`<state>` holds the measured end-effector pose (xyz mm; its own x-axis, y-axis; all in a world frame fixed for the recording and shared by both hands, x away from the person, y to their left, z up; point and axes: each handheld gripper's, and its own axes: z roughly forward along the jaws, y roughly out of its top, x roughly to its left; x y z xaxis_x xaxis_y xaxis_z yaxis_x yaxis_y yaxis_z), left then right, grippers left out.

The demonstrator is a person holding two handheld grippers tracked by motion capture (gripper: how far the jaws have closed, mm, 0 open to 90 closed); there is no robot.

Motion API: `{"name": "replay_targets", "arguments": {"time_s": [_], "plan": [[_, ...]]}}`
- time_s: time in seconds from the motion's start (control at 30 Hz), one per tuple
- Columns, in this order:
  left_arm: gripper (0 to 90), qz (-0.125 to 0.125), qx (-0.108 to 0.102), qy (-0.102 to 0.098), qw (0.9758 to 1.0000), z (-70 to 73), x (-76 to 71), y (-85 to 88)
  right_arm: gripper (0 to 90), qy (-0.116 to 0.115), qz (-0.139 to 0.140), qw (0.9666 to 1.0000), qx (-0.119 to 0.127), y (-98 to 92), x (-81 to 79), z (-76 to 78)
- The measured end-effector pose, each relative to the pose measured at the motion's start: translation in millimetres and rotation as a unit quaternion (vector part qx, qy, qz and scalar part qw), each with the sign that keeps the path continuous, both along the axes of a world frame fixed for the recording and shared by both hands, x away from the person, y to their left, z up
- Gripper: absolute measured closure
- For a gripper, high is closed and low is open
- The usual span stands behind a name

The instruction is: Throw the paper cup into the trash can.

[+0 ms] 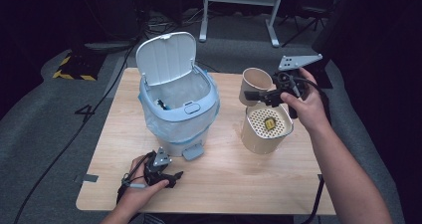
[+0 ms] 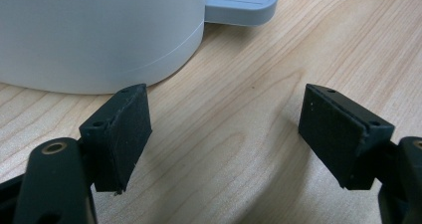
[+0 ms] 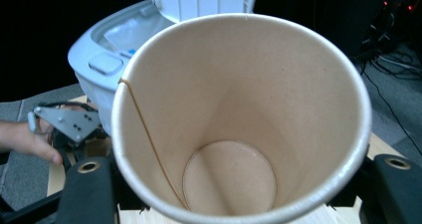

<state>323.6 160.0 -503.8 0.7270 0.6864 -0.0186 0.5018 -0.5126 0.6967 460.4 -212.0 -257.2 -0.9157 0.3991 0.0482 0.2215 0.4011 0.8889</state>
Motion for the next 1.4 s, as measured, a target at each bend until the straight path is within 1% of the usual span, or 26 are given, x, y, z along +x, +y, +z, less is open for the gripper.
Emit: {"name": "replay_targets", "arguments": {"time_s": [0.07,0.2,0.3,0.4,0.5,0.53,0.6,0.67,0.83,0.87,0.97,1.03,1.13,1.3,1.4], "plan": [[20.8,0.001,0.000,0.000,1.0000,0.0,-0.2,0.1,31.5,-0.003,0.005,1.0000,0.002,8.1,0.3,2.5],[20.8,0.001,0.000,0.000,1.0000,-0.1,-0.4,-0.1,31.4,-0.012,0.013,0.9997,0.018,27.5,-0.5,6.3],[20.8,0.001,0.000,0.000,1.0000,-0.1,-0.4,-0.1,31.4,-0.017,0.017,0.9991,0.035,42.3,-0.4,8.7],[20.7,0.003,-0.001,0.001,1.0000,-0.2,-0.5,-0.7,31.2,-0.021,0.017,0.9987,0.043,54.8,1.1,10.3],[20.6,0.004,-0.002,0.002,1.0000,-0.2,-0.3,-1.1,31.2,-0.021,0.019,0.9981,0.056,67.7,3.7,12.0],[20.5,0.004,-0.002,0.002,1.0000,-0.3,-0.4,-1.2,31.2,-0.017,0.019,0.9977,0.062,72.1,4.6,12.2],[20.6,0.004,-0.002,0.002,1.0000,-0.2,-0.4,-1.1,31.1,-0.014,0.023,0.9975,0.066,81.7,7.0,12.5],[20.5,0.004,-0.002,0.002,1.0000,-0.2,-0.4,-1.1,31.1,-0.014,0.025,0.9974,0.066,90.8,8.8,12.5],[20.5,0.004,-0.003,0.003,1.0000,-0.4,-0.4,-1.3,31.1,-0.011,0.035,0.9978,0.055,120.1,13.6,11.1],[20.5,0.003,-0.002,0.003,1.0000,-0.3,-0.3,-1.2,31.1,-0.010,0.036,0.9978,0.055,122.5,14.0,10.9],[20.6,0.003,-0.002,0.003,1.0000,-0.3,-0.3,-1.1,31.1,-0.007,0.039,0.9984,0.041,136.9,15.9,10.6],[20.6,0.003,-0.002,0.003,1.0000,-0.3,-0.3,-1.1,31.1,-0.010,0.039,0.9986,0.034,144.4,16.4,11.2],[20.5,0.003,-0.002,0.003,1.0000,-0.3,-0.3,-1.1,31.0,-0.002,0.046,0.9982,0.039,151.3,17.8,11.3],[20.5,0.004,-0.002,0.003,1.0000,-0.4,-0.3,-1.2,30.6,0.004,0.044,0.9989,0.017,165.0,22.4,8.2],[20.5,0.004,-0.003,0.003,1.0000,-0.4,-0.3,-1.2,30.4,0.003,0.043,0.9990,0.012,171.6,24.2,7.0]]}}
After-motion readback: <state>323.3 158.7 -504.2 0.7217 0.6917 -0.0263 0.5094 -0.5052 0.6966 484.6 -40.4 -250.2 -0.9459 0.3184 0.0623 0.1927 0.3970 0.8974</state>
